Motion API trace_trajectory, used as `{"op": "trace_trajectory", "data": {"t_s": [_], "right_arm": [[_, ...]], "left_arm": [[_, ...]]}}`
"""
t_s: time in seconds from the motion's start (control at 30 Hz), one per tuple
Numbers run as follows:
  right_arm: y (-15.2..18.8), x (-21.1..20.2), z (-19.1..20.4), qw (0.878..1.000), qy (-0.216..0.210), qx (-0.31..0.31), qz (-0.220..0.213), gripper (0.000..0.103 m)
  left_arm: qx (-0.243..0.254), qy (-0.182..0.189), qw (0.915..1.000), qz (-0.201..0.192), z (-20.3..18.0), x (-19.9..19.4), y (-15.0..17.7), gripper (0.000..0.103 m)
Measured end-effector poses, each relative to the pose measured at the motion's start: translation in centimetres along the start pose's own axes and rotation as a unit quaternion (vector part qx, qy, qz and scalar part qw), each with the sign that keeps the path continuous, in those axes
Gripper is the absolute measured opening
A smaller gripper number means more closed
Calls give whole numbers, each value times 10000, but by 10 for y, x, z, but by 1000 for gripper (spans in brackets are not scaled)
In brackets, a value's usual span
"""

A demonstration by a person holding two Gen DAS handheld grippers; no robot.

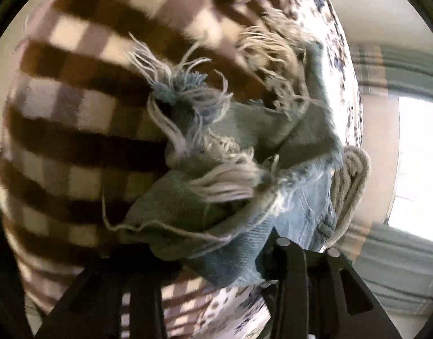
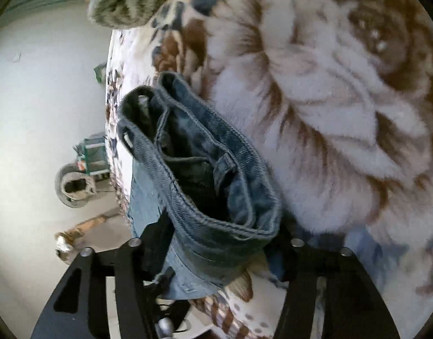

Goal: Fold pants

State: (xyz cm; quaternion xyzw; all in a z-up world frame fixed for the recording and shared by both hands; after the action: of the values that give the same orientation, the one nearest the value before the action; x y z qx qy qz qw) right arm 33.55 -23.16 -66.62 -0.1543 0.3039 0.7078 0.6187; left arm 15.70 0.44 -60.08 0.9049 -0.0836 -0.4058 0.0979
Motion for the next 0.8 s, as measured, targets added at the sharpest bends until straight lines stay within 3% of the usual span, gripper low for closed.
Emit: {"op": "trace_trajectory", "data": {"t_s": [0.07, 0.17, 0.27, 0.3, 0.33, 0.4, 0.43, 0.63, 0.8], "right_arm": [[1, 8, 2, 9998, -22, -211, 44, 75], [-3, 17, 15, 9986, -90, -520, 85, 87], [-1, 27, 25, 9980, -22, -626, 87, 87], [-1, 28, 26, 9983, 0, -576, 47, 84], [-3, 27, 26, 9989, 5, -466, -31, 74], [-8, 20, 21, 9996, -52, -259, -117, 52], [-9, 19, 22, 9996, -52, -232, -163, 49], [1, 2, 38, 9992, 123, -46, -385, 42], [3, -26, 77, 9986, 23, 28, -532, 40]], "left_arm": [[-102, 209, 9997, -67, 0, 1, 0, 53], [-184, 347, 9992, -118, -6, 4, -2, 64], [-289, 280, 9990, -190, -9, 10, -10, 64], [-390, 305, 9985, -235, -10, 12, -14, 64], [-494, 343, 9977, -317, -11, 11, -16, 63], [-535, 327, 9972, -415, -7, 3, -11, 44], [-506, 364, 9970, -468, -11, -1, -10, 28], [59, 210, 9980, -598, -55, -25, -12, 22], [512, 75, 9976, -464, -104, -50, -14, 21]]}}
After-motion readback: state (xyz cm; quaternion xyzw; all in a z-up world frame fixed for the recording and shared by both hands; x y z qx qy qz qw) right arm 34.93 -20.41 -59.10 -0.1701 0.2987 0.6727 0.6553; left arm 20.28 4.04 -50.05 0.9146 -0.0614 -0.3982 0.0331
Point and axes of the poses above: each gripper's, at about its wrist camera, not at the fingertips, and x roughly the way its jaws point, z to its left, y to its underside, the point moved 9 cm from there along x, roughly the way its jaws point, and after that the axes turned 3 degrees about z, right-handed, at the moved point
